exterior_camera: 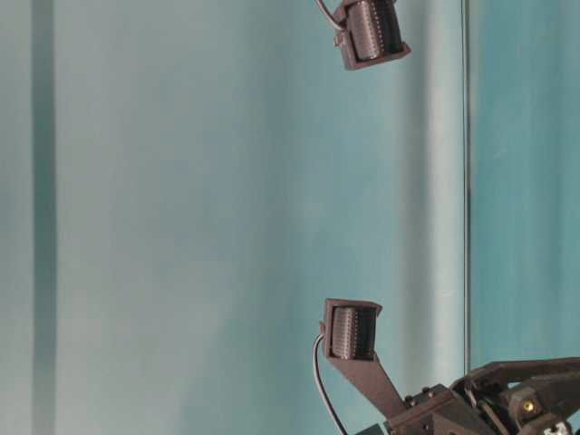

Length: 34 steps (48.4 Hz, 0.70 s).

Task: Insert the USB using both arms.
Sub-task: 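Close the left gripper on the female USB socket end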

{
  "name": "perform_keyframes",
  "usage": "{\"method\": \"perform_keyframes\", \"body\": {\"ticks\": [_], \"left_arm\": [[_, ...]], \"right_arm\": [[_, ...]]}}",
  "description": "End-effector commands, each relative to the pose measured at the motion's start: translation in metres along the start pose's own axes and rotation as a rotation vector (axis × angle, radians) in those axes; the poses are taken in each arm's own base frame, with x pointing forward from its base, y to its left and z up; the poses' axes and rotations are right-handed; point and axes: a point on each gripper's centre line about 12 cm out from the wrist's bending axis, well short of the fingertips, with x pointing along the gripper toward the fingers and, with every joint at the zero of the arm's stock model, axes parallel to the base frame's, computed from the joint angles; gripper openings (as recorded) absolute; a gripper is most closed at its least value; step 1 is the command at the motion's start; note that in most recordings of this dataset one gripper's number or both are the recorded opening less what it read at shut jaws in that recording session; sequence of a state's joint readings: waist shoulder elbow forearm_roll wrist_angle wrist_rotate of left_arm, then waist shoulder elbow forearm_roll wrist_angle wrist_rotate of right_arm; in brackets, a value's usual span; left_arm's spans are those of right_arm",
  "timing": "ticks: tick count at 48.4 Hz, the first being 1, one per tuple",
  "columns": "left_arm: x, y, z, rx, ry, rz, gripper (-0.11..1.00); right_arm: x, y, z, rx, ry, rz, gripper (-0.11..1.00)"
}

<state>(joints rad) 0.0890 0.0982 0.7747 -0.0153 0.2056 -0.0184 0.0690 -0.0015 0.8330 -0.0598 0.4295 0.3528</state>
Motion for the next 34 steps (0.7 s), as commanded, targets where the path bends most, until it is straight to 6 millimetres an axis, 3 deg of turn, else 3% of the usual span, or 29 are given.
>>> {"method": "perform_keyframes", "body": {"ticks": [1,27,34], "left_arm": [[-0.002,-0.001,0.004,0.000,-0.009,-0.002,0.52],[0.000,-0.007,-0.002,0.027,0.036,-0.009,0.45],[0.002,-0.010,-0.006,0.037,0.059,-0.013,0.39]], "right_arm": [[-0.008,0.007,0.013,-0.006,-0.046,0.019,0.20],[-0.032,0.005,0.008,-0.014,-0.053,0.017,0.20],[-0.035,0.006,0.009,-0.014,-0.062,0.020,0.20]]}}
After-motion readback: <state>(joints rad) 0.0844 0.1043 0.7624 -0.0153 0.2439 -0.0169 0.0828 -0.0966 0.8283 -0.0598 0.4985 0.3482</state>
